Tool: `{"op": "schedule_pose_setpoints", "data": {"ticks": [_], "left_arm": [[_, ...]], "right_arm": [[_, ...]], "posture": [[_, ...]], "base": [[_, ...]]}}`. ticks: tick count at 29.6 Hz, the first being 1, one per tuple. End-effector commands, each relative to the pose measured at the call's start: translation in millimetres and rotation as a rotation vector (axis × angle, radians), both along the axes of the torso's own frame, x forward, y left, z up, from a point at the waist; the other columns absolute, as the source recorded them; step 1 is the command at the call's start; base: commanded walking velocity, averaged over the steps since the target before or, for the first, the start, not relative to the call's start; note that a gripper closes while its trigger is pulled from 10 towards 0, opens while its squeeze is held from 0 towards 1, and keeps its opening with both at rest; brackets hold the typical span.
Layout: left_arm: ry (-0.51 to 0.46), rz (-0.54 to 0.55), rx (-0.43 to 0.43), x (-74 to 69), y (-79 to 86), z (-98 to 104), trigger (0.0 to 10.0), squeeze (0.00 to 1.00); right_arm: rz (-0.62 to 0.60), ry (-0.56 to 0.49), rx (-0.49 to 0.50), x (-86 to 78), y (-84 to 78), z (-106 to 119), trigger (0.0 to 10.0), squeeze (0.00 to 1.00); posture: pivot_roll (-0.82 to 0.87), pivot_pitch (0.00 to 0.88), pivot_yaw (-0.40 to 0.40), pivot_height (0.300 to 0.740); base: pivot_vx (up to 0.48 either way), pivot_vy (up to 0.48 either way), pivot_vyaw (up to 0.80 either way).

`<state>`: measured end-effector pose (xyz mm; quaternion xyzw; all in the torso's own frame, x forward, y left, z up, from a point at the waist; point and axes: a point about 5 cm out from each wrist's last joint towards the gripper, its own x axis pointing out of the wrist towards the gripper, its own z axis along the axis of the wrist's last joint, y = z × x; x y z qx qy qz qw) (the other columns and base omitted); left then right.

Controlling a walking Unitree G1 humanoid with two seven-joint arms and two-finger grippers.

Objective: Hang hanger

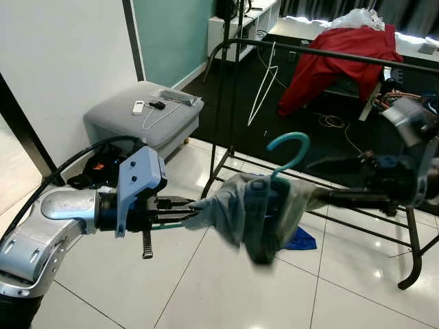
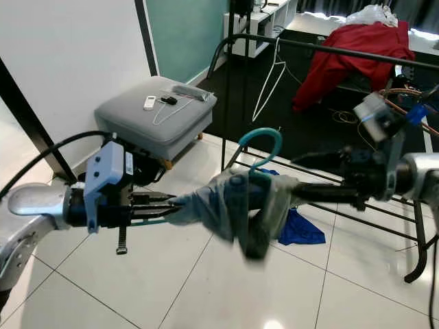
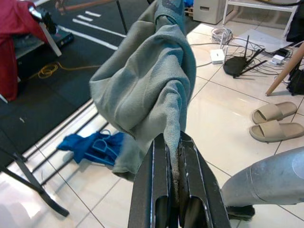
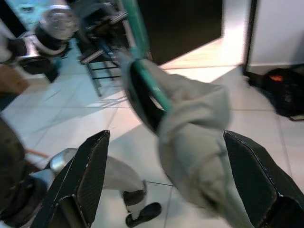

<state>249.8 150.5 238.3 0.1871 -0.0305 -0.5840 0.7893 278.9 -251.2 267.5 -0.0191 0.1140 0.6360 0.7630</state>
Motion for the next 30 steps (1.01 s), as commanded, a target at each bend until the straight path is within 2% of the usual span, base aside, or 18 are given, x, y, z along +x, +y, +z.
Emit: {"op": "schedule_pose_setpoints", "data": {"ticks": [1,5,6,7,14,21,29,30], "left_arm": [[-0.011,-0.046,0.013,-4.5,-2.7,2.3,10.0,0.0],[-0.009,-0.081,0.007,-7.9,-6.9,3.2,10.0,0.0],[-0.009,-0.098,0.001,-9.6,-8.9,4.8,10.0,0.0],[-0.011,-0.113,-0.008,-11.1,-10.8,6.6,10.0,0.0],[-0.016,-0.143,-0.027,-13.9,-14.2,11.7,10.0,0.0],[-0.025,-0.165,-0.048,-15.1,-16.9,16.5,10.0,0.0],[-0.009,-0.162,-0.061,-12.9,-16.8,13.3,10.0,0.0],[0.019,-0.158,-0.082,-11.7,-16.6,11.9,10.0,1.0]], "right_arm": [[0.085,0.018,-0.016,-4.9,8.7,-1.1,10.0,0.0],[0.132,0.028,-0.057,-5.8,13.4,-6.7,10.0,0.0],[0.144,0.033,-0.08,-4.8,15.8,-9.9,3.1,0.0],[0.153,0.036,-0.103,-4.3,18.0,-13.0,0.0,0.0],[0.176,0.046,-0.158,-5.7,23.0,-20.5,0.0,0.0],[0.161,0.038,-0.131,-4.1,26.9,-18.9,0.0,0.0],[0.152,0.034,-0.136,-2.4,26.7,-19.7,0.0,0.0],[0.147,0.036,-0.134,-1.8,27.9,-22.0,0.0,0.0]], "posture": [[-0.09,0.039,-0.049,0.74],[-0.09,0.035,-0.052,0.74],[-0.09,0.034,-0.052,0.74],[-0.09,0.036,-0.051,0.74],[-0.09,0.041,-0.049,0.74],[-0.1,0.049,-0.047,0.74],[-0.1,0.051,-0.049,0.74],[-0.1,0.051,-0.05,0.74]], "base": [[0.0,0.0,0.0],[0.0,0.0,0.0],[0.0,0.0,0.0],[0.0,0.0,0.0],[0.0,0.0,0.0],[0.0,0.0,0.0],[0.0,0.0,0.0],[0.0,0.0,0.0]]}}
